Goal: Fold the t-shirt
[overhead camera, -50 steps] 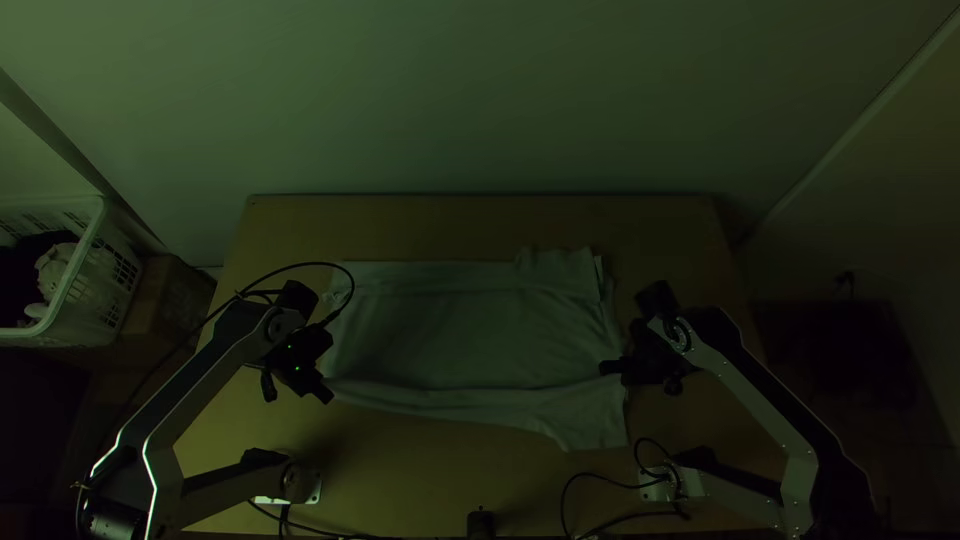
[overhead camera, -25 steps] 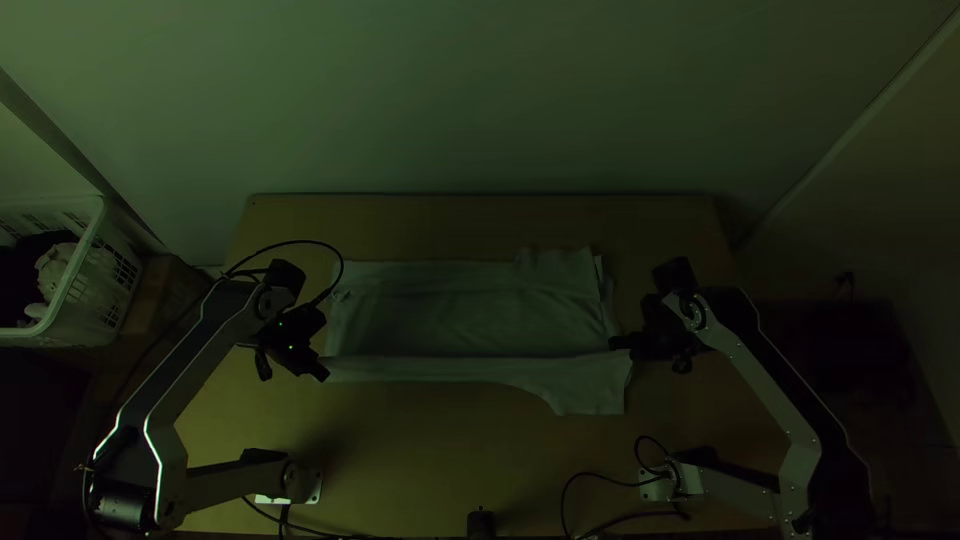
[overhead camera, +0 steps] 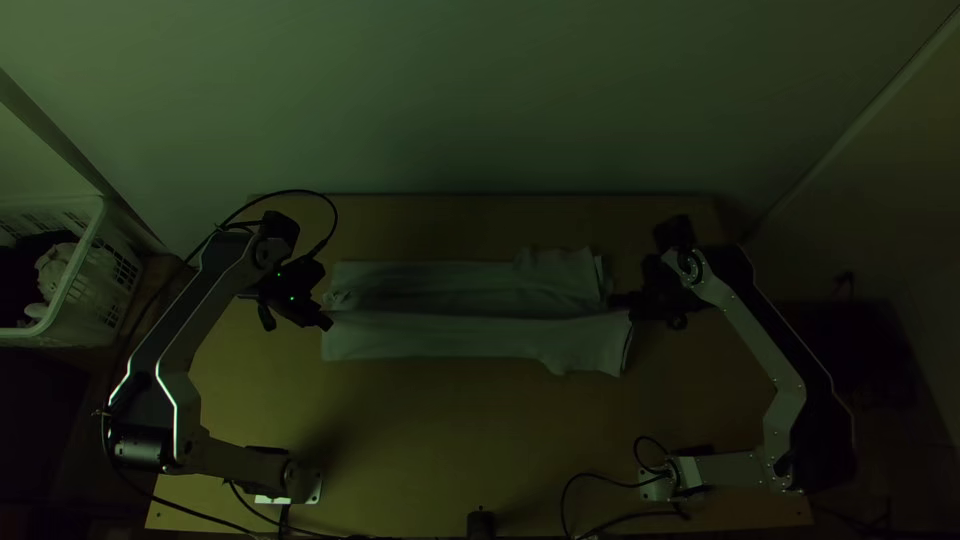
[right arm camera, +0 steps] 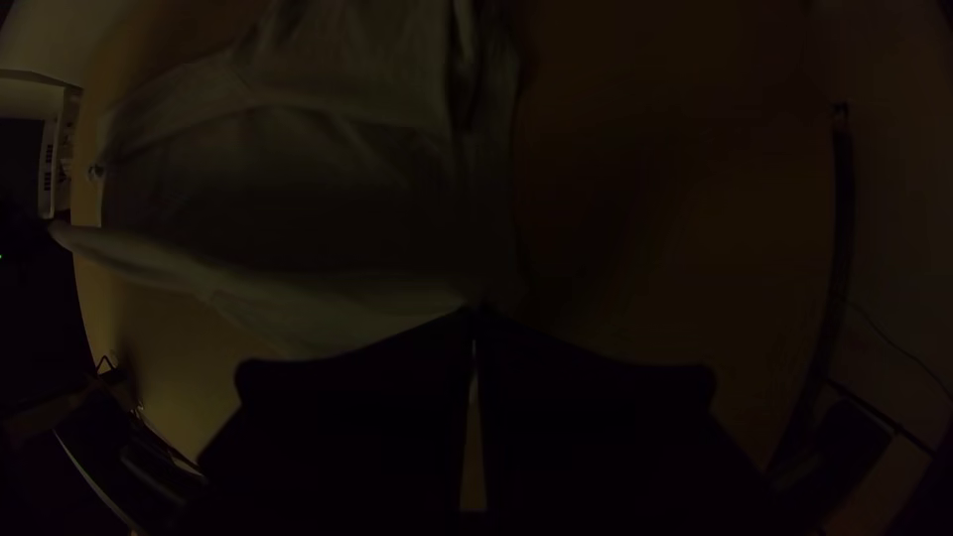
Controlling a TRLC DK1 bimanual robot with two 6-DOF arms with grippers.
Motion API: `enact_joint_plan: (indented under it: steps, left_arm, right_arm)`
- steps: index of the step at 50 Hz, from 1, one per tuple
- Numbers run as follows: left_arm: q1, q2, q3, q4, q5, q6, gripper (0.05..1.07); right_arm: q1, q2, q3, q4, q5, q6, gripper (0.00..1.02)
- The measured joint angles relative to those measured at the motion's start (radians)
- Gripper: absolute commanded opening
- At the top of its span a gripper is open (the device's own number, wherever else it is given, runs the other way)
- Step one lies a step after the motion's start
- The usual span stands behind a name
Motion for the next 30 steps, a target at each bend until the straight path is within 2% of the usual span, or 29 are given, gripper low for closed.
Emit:
enact_joint_plan:
  steps: [30]
  left_arm:
    - [0.042,0.337,0.351,0.008,0.008,0.018,0.08]
  right_arm:
    - [-0.023,0.364,0.369,0.013,0.002,-0.018,0.03]
